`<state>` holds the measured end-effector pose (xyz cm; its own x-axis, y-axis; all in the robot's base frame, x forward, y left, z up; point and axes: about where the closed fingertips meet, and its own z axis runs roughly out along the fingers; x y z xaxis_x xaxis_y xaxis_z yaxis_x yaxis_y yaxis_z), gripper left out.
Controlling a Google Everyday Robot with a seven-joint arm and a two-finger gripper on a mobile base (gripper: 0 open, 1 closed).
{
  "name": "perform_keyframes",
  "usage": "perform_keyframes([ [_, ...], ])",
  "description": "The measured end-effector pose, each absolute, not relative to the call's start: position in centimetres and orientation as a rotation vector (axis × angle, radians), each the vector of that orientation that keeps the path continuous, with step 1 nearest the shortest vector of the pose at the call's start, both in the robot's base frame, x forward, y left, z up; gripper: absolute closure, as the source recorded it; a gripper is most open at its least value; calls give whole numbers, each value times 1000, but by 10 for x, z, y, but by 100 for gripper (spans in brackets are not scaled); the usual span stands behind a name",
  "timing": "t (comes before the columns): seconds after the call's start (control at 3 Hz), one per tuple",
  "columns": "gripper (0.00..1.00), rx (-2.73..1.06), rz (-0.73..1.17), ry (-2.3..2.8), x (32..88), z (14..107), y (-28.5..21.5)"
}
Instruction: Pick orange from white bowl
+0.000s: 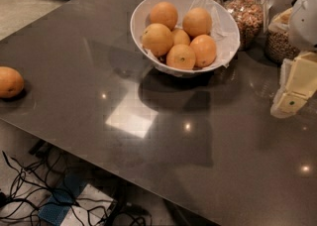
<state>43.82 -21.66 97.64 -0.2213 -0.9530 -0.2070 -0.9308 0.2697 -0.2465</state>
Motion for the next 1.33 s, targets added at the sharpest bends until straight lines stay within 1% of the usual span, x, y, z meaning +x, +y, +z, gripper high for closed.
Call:
perform_keyframes([
  [0.33,0,-1724,-99,2231,438,976,-217],
  [1.33,0,-1674,-29,2023,487,989,-169],
])
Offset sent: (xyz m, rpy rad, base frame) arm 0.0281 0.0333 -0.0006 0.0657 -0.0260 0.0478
